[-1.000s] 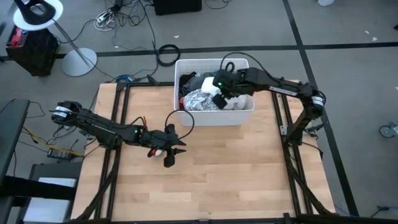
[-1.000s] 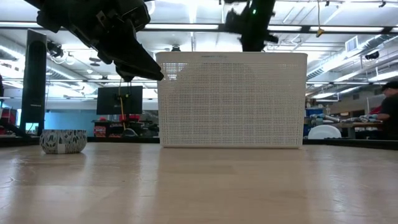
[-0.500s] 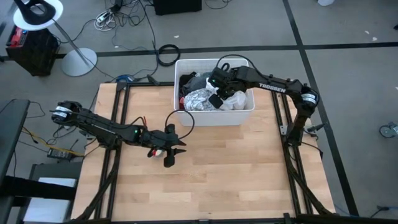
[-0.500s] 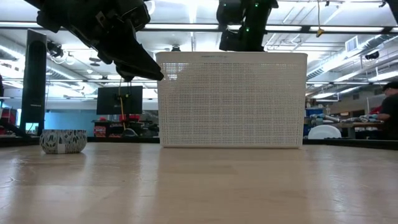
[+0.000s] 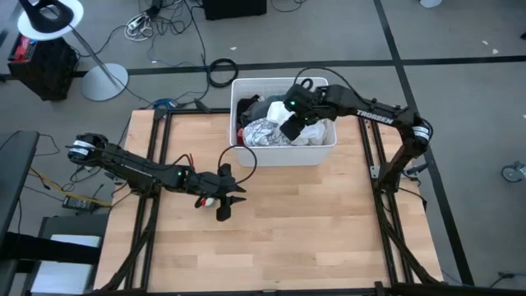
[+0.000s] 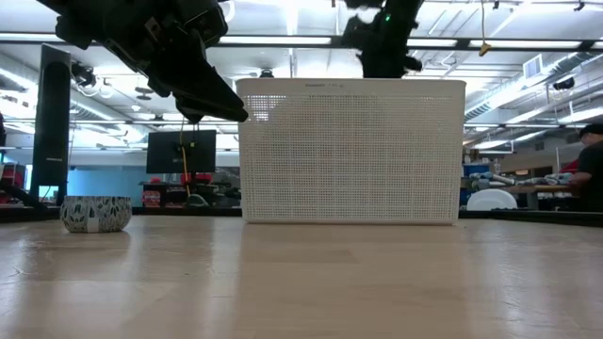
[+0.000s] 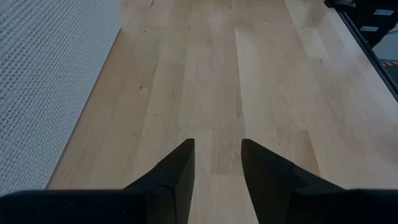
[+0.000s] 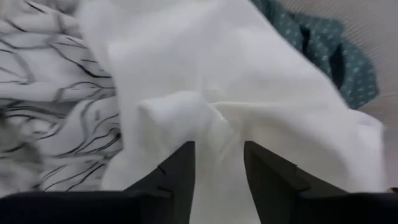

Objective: Sort clothes
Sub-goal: Put the white sock into the white laundry bin, then return to Home Position

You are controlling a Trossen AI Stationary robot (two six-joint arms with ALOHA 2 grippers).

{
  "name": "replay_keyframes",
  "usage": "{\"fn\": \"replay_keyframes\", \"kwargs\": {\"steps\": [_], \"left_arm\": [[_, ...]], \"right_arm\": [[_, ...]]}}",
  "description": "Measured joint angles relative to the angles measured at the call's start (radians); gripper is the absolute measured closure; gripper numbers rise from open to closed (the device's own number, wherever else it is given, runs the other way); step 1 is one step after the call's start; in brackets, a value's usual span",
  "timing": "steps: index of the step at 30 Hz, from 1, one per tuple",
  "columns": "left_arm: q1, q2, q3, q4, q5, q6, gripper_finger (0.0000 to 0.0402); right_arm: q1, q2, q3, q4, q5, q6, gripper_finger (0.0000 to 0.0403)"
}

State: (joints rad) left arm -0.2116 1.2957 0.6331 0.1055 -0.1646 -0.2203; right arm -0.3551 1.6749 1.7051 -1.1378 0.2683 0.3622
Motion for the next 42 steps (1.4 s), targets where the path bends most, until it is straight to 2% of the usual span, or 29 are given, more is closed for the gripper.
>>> {"fn": "replay_keyframes", "kwargs": {"steps": [7, 16, 23, 30, 35, 42], "left_arm": [[0.0, 0.0, 0.0, 0.0, 0.0, 0.0, 0.0264], [0.0, 0.0, 0.0, 0.0, 0.0, -0.001, 0.0264], [0.0, 0.0, 0.0, 0.0, 0.0, -0.001, 0.0264], [0.0, 0.0, 0.0, 0.0, 0.0, -0.001, 0.0264], [0.0, 0.0, 0.0, 0.0, 0.0, -0.001, 0.0264], [0.0, 0.0, 0.0, 0.0, 0.0, -0.006, 0.0264]], "right_arm": [[0.036, -0.103, 0.0, 0.001, 0.025, 0.009, 0.025], [0.123, -0.226, 0.0, 0.0, 0.057, 0.047, 0.0249], [0.25, -0.279, 0.0, 0.0, 0.102, 0.066, 0.0252], [0.41, -0.289, 0.0, -0.005, 0.191, 0.066, 0.0254], [0.494, -0.288, 0.0, -0.035, 0.211, 0.109, 0.0283], [0.614, -0.287, 0.0, -0.1, 0.3, 0.167, 0.0373]]}}
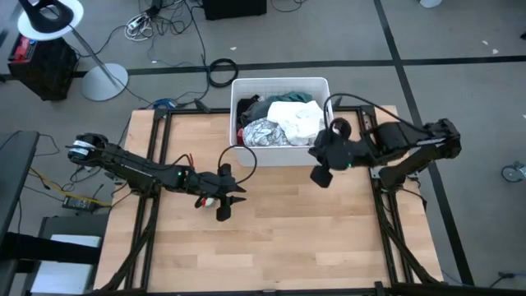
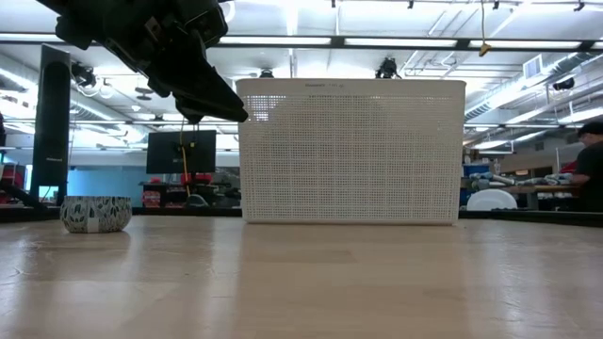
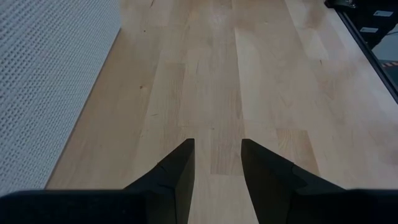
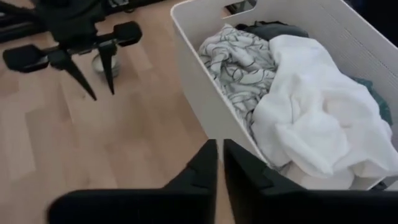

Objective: Sort clothes
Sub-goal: Return to Home Position

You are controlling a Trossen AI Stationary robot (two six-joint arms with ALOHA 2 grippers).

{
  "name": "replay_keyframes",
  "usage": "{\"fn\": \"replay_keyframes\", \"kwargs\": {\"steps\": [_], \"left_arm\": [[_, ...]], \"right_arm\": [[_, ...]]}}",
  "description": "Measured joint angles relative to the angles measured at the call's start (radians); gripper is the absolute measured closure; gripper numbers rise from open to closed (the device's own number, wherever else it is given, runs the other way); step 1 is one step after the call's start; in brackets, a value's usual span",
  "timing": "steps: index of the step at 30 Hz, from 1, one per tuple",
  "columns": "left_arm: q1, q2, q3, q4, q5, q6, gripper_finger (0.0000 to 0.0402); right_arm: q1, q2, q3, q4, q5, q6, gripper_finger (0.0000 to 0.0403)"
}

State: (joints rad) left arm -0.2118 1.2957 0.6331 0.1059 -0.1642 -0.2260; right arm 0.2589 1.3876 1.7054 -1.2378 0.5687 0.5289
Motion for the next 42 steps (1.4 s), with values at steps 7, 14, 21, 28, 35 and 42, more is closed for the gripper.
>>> {"fn": "replay_keyframes", "kwargs": {"steps": [7, 14, 21, 28, 35, 42], "left_arm": [[0.0, 0.0, 0.0, 0.001, 0.0, 0.0, 0.0264], [0.0, 0.0, 0.0, 0.001, 0.0, -0.01, 0.0264], [0.0, 0.0, 0.0, 0.001, 0.0, -0.01, 0.0264], [0.0, 0.0, 0.0, 0.001, 0.0, -0.01, 0.0264], [0.002, 0.0, 0.0, -0.004, -0.012, 0.06, 0.0264], [0.002, 0.0, 0.0, -0.062, -0.016, -0.016, 0.0264]], "right_arm": [[0.103, 0.0, -0.046, -0.015, 0.017, 0.078, 0.039], [0.181, -0.003, -0.243, 0.014, 0.014, 0.2, 0.0397], [0.234, 0.0, -0.47, 0.276, 0.004, 0.231, 0.0393], [0.239, 0.001, -0.621, 0.495, -0.155, 0.234, 0.0398], [0.246, 0.001, -0.751, 0.615, -0.193, 0.279, 0.039], [0.246, 0.001, -0.892, 0.786, -0.093, 0.229, 0.0389]]}}
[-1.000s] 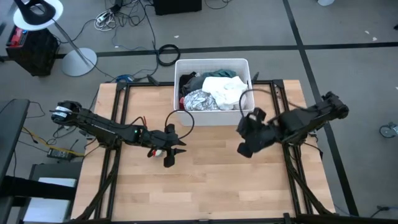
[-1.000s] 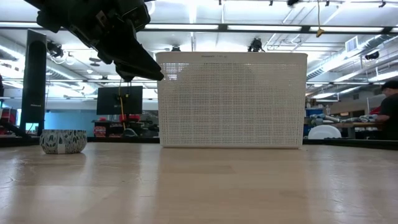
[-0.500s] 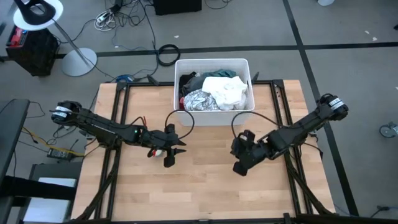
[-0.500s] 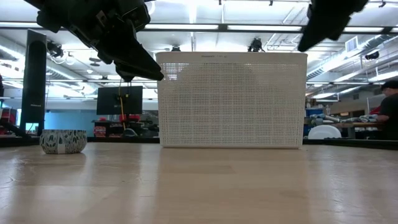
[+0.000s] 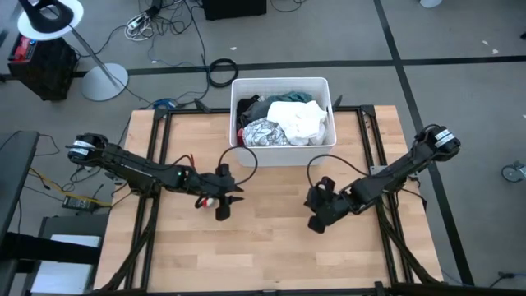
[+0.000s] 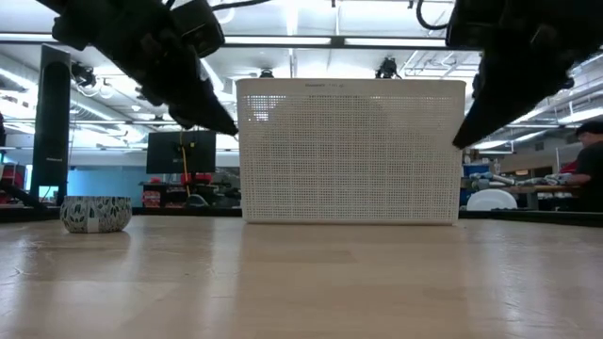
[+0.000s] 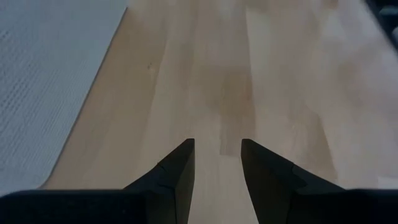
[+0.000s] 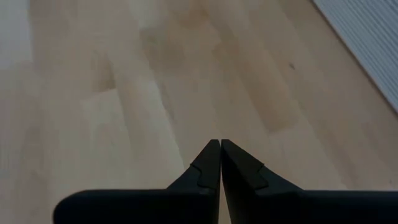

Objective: Sort clothes
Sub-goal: Return to Home Position

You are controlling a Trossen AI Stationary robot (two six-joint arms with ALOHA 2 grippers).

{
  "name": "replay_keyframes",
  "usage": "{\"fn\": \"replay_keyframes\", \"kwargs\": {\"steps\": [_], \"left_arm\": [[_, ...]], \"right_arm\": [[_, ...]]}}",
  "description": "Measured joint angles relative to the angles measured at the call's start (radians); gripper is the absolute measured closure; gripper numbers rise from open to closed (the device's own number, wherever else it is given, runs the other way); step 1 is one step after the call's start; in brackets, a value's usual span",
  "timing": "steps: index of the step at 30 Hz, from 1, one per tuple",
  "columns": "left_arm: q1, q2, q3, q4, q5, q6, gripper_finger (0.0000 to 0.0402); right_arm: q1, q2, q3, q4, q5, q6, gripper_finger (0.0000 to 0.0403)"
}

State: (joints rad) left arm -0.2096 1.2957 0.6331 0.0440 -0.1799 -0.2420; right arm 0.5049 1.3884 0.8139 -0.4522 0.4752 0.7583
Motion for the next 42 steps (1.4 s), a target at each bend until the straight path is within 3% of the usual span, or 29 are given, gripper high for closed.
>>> {"fn": "replay_keyframes", "kwargs": {"steps": [5, 9, 14, 26, 31, 38, 42], "left_arm": [[0.0, 0.0, -0.028, 0.001, -0.011, 0.06, 0.0264], [0.006, 0.0, -0.137, 0.188, 0.034, 0.08, 0.0264], [0.057, -0.011, -0.291, 0.41, 0.148, 0.074, 0.0264], [0.186, -0.22, -0.476, 0.463, 0.165, 0.105, 0.0264], [0.22, -0.329, -0.545, 0.461, 0.126, 0.104, 0.0264], [0.243, -0.478, -0.621, 0.463, 0.093, 0.101, 0.0264], [0.244, -0.569, -0.625, 0.373, 0.1, 0.102, 0.0264]], "right_arm": [[-0.021, 0.0, -0.165, 0.344, -0.014, -0.197, 0.0392], [-0.055, 0.0, -0.307, 0.623, -0.126, -0.268, 0.0389], [-0.101, -0.026, -0.45, 0.818, -0.189, -0.278, 0.0391], [-0.135, -0.323, -0.699, 0.962, -0.184, -0.274, 0.0393], [-0.135, -0.437, -0.753, 0.975, -0.179, -0.295, 0.0397], [-0.134, -0.501, -0.775, 0.97, -0.179, -0.3, 0.0395], [-0.134, -0.501, -0.776, 0.967, -0.186, -0.292, 0.039]]}}
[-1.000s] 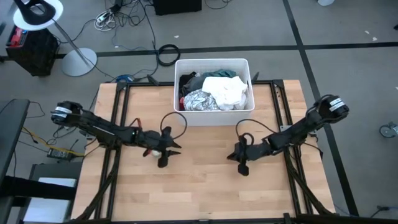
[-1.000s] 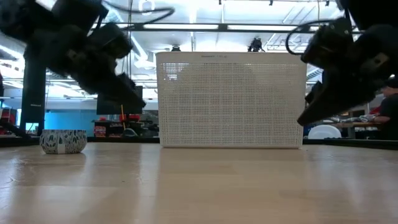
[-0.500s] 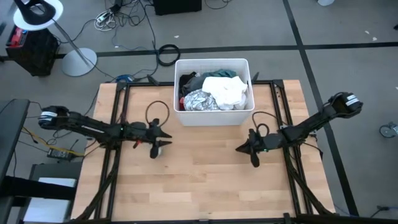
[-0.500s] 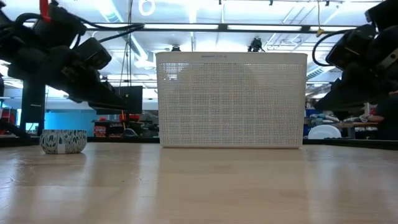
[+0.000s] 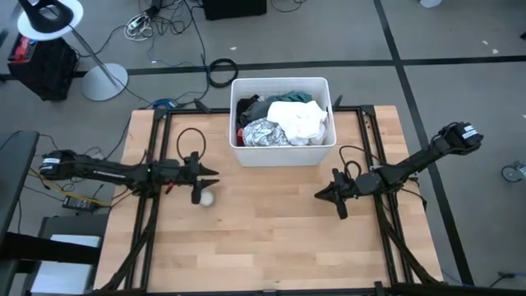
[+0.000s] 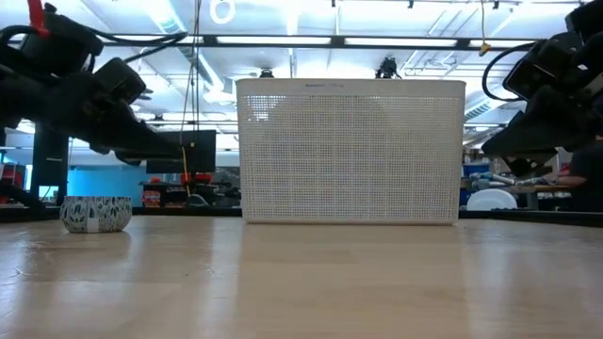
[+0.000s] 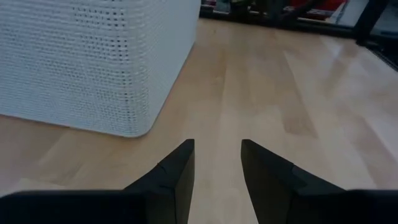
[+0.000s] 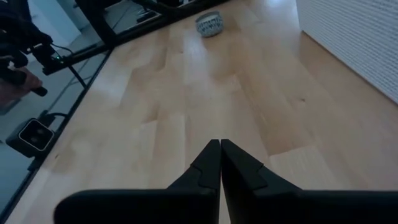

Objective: Sort clothes
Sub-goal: Return to Home Position

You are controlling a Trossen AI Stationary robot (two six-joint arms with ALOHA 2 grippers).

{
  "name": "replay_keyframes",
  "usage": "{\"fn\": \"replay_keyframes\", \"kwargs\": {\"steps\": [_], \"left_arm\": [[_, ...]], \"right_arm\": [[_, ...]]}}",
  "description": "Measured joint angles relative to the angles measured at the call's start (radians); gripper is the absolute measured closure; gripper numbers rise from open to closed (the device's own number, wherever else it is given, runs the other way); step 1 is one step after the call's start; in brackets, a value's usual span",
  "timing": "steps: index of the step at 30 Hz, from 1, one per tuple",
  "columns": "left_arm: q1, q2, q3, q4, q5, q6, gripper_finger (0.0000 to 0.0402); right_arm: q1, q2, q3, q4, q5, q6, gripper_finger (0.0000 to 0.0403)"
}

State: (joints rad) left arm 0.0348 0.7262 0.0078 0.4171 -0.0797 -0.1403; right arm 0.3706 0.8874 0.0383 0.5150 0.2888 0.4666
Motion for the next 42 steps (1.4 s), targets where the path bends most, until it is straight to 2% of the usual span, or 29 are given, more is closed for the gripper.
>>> {"fn": "replay_keyframes", "kwargs": {"steps": [8, 17, 28, 42], "left_arm": [[0.0, -0.197, 0.0, -0.051, 0.005, 0.029, 0.0264], [-0.001, -0.451, 0.0, -0.215, 0.006, 0.019, 0.0264], [-0.001, -0.716, 0.0, -0.403, 0.012, 0.026, 0.0264], [-0.001, -0.726, 0.017, -0.455, 0.039, 0.039, 0.0264]], "right_arm": [[0.0, -0.01, 0.0, 0.0, -0.006, 0.001, 0.0388], [0.0, -0.014, 0.0, 0.013, -0.026, -0.002, 0.0389], [-0.029, -0.084, 0.001, -0.012, -0.027, -0.12, 0.039], [-0.143, -0.334, 0.001, -0.235, -0.031, -0.154, 0.0388]]}}
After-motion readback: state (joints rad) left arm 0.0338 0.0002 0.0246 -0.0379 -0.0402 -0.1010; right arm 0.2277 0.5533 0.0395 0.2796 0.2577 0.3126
